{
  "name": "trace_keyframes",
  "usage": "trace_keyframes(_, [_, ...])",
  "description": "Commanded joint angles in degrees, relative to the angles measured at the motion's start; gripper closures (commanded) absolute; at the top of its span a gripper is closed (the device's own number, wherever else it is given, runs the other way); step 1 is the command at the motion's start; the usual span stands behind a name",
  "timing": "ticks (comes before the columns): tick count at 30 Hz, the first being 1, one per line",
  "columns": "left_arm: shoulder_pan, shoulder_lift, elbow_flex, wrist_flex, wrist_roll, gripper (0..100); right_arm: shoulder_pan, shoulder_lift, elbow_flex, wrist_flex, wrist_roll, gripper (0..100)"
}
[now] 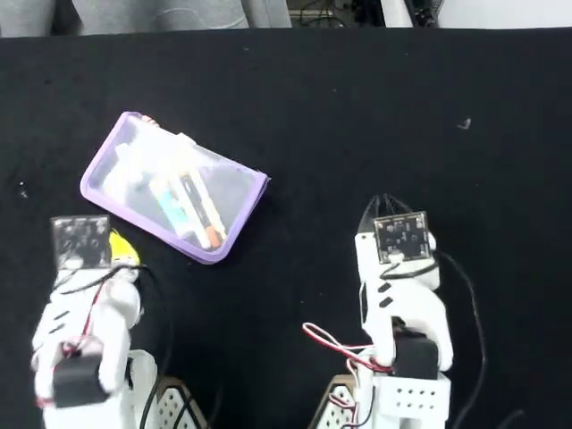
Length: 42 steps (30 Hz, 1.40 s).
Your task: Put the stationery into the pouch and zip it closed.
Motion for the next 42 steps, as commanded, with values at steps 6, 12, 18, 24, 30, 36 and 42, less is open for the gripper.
trace_keyframes(6, [0.22,-0.53,8.84,0.18,0.79,97,-0.97,-5.05,3.47,5.01,-0.53,98.7])
trace_keyframes(12, [-0.4,-0.53,14.64,3.25,0.44,97,-3.6,-5.05,3.56,16.26,-0.09,98.7])
trace_keyframes(18, [-0.04,-0.53,19.91,-0.44,0.35,97,-6.42,-5.05,3.56,24.97,0.09,98.7])
trace_keyframes(24, [-0.48,-0.44,21.14,2.46,0.35,97,-6.24,-5.05,3.56,30.68,0.09,98.7])
trace_keyframes(30, [-4.88,-0.44,21.14,2.99,0.35,97,-6.15,-5.05,3.56,35.43,0.09,98.7])
trace_keyframes(36, [-9.89,-0.44,21.14,3.08,0.44,97,-6.07,-5.05,3.56,35.43,0.09,98.7])
trace_keyframes(42, [-10.24,-0.44,21.14,3.08,0.7,97,-6.07,-5.05,3.56,35.43,0.09,98.7])
